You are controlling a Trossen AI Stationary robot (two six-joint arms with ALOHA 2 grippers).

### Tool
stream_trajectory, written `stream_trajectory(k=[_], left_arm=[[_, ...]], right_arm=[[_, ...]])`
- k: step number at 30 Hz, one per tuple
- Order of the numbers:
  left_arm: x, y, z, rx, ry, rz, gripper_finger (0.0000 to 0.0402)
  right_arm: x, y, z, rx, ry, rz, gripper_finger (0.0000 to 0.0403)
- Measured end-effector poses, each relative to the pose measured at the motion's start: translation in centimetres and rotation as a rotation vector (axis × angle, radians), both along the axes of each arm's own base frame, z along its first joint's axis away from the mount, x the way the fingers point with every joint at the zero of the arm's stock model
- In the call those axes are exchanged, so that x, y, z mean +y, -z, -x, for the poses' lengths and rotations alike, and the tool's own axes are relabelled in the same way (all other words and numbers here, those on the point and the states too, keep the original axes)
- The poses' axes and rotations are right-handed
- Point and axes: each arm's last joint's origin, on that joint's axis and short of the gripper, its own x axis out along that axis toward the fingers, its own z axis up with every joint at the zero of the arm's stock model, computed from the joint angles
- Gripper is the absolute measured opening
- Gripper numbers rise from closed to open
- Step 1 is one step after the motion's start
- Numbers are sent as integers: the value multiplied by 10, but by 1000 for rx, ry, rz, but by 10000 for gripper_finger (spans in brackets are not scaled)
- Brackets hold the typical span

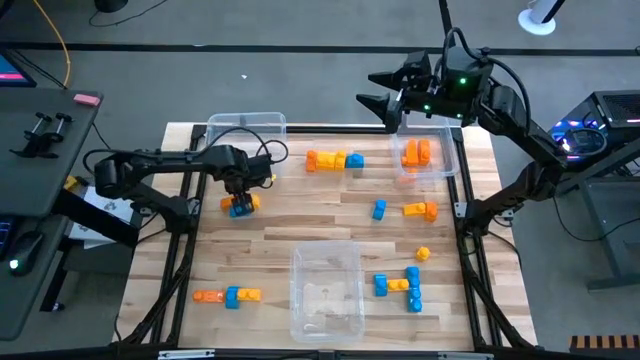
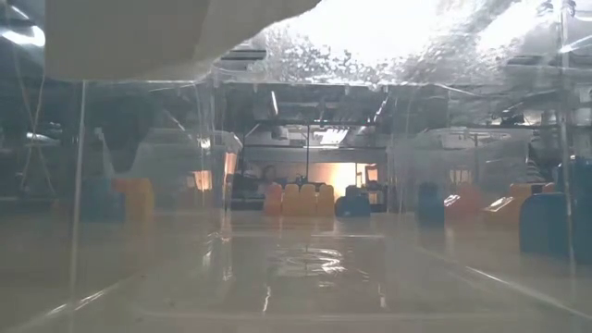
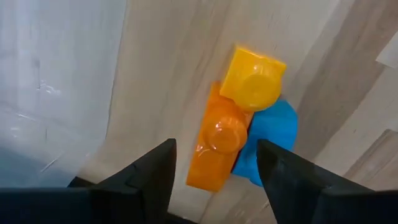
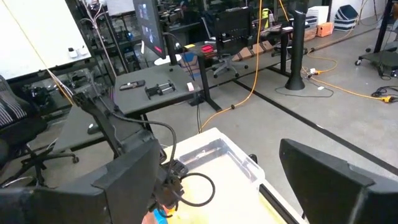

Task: Sort blocks
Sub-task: Put the orange game piece into the top right transparent bin

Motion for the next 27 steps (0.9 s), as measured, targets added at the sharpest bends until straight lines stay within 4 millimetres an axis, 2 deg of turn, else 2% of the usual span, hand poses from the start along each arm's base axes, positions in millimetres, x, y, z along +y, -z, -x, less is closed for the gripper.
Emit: stream_trajectory(k=[7,12,17,27], left_arm=[[1,0,-1,-9,6,-8,155],[0,0,-1,-11,-2,-6,151],[0,0,-1,-12,-3,-4,169],[-2,1,7,81,-22,3,238]], right_arm=[[0,0,0,0,0,-2,330],[0,0,0,0,1,-4,330],[0,0,0,-7,4,-24,330],[0,0,0,-8,4,-24,330]])
